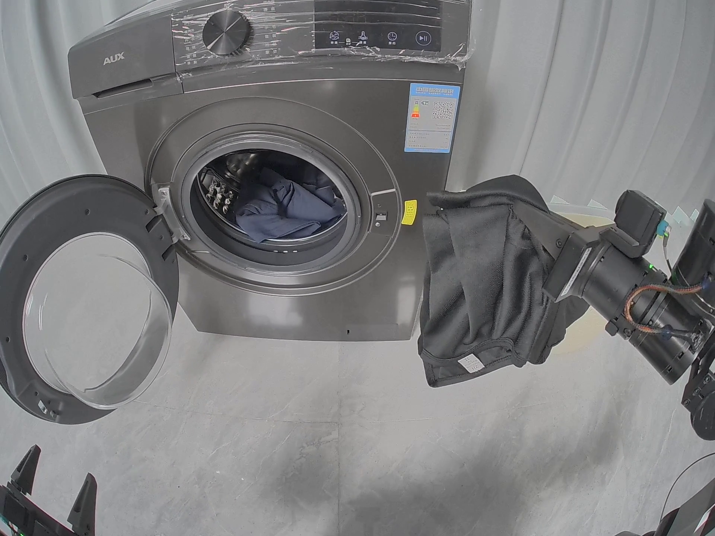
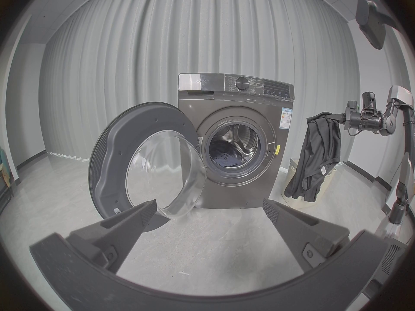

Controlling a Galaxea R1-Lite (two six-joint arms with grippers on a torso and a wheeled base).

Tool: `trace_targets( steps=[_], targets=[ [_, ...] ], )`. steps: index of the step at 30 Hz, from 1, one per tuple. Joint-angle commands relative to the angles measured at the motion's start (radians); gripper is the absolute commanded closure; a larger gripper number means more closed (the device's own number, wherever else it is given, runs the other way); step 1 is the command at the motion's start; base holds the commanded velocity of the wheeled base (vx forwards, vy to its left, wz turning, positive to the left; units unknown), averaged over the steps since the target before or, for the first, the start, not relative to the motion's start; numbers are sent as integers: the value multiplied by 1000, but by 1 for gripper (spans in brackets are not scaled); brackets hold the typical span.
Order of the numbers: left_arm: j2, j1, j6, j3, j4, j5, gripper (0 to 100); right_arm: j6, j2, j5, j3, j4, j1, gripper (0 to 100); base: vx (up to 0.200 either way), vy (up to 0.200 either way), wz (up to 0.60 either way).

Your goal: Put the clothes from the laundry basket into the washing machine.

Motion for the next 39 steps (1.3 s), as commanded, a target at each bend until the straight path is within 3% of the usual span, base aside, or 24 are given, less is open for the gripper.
trace_targets(
  steps=[1,22,34,39],
  targets=[
    [-17,0,-1,15,0,0,0,0,6,0,1,0,-1,100,0,0,0],
    [-17,0,-2,15,0,0,0,0,14,0,9,0,-1,100,0,200,0],
    [-17,0,-8,15,0,2,0,0,14,0,10,0,-2,100,0,0,0],
    [-17,0,-8,15,0,2,0,0,15,0,10,0,-2,100,200,0,0]
  ],
)
